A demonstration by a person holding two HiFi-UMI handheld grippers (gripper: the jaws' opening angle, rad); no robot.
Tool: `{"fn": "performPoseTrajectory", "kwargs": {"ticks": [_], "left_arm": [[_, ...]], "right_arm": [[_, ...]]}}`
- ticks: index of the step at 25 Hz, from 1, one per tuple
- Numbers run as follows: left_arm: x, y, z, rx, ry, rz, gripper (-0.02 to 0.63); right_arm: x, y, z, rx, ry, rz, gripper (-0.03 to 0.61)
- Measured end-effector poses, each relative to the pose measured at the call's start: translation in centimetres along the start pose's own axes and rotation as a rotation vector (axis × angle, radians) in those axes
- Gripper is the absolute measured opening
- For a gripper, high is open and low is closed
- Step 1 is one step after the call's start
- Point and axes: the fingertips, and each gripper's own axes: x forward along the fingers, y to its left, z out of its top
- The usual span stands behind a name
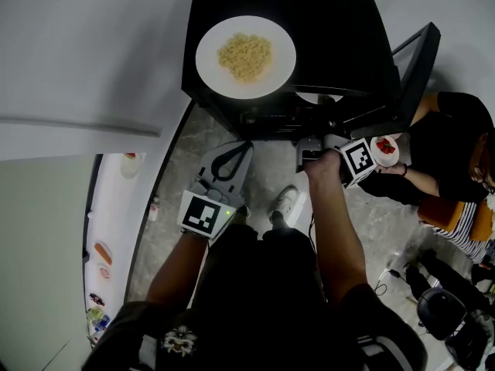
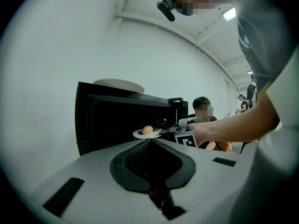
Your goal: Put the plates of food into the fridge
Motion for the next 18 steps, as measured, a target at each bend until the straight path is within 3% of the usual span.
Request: {"fn": "performPoseTrajectory", "kwargs": {"ticks": [18], "left_arm": [[-0.6, 0.2, 0.4, -0.003, -0.006, 0.011, 0.021]], "right_arm": [[-0.1, -1.4, 0.6, -0.022, -0.044, -0.057, 0.031]]}}
